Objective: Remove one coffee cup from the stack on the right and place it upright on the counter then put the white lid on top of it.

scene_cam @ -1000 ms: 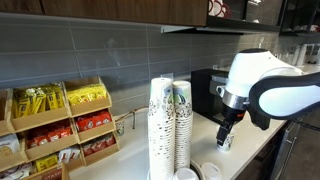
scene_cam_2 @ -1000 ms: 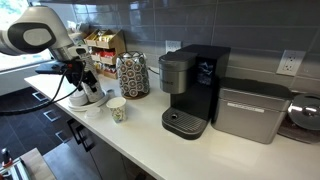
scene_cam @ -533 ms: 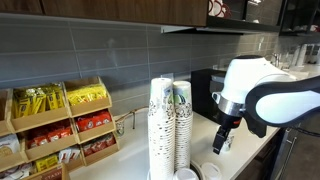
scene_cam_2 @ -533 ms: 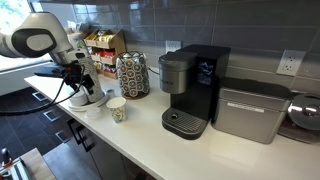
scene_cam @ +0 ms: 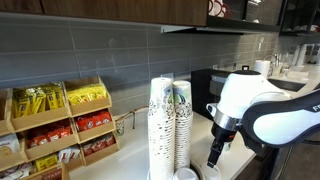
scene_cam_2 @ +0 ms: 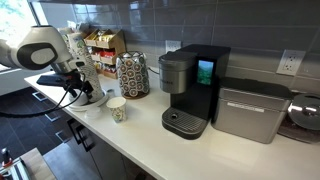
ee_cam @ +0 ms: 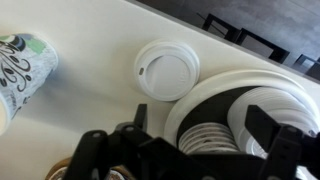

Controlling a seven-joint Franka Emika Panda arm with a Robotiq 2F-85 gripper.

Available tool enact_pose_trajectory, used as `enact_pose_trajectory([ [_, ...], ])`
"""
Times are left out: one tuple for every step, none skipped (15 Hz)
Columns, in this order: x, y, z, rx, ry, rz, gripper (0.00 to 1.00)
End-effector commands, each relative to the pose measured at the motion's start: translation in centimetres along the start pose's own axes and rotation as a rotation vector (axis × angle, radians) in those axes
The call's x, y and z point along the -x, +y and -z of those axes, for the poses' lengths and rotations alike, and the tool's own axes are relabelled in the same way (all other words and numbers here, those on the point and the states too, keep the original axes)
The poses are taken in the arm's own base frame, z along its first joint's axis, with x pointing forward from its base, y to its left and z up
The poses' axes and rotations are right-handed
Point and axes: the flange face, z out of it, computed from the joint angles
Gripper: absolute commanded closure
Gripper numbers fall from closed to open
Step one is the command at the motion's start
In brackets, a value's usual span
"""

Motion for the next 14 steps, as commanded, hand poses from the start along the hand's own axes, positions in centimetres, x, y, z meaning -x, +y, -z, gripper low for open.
enact_pose_trajectory([
  [-0.6, -0.2, -2.1, -0.024, 0.011, 0.017, 0.00],
  [-0.6, -0.1, -2.7, -0.024, 0.003, 0.022, 0.00],
  [-0.5, 0.0, -3.2, -0.026, -0.014, 0.027, 0.00],
  [-0.2, 0.3, -3.7, -0.026, -0.036, 0.037, 0.00],
  [0.0, 0.4, -4.1, -0.028, -0.055, 0.046, 0.00],
  [0.1, 0.7, -4.3, -0.028, -0.068, 0.052, 0.00],
  [0.2, 0.9, -4.6, -0.033, -0.072, 0.056, 0.00],
  [0.3, 1.0, -4.9, -0.037, -0.081, 0.065, 0.00],
  [0.3, 1.0, -5.3, -0.043, -0.088, 0.075, 0.00],
  [0.4, 1.1, -5.7, -0.045, -0.096, 0.084, 0.00],
  [0.5, 1.2, -6.1, -0.049, -0.103, 0.093, 0.00],
  [0.6, 1.3, -6.4, -0.049, -0.109, 0.100, 0.00],
  [0.7, 1.4, -6.8, -0.046, -0.122, 0.105, 0.00],
  [0.7, 1.4, -7.1, -0.047, -0.124, 0.109, 0.00],
])
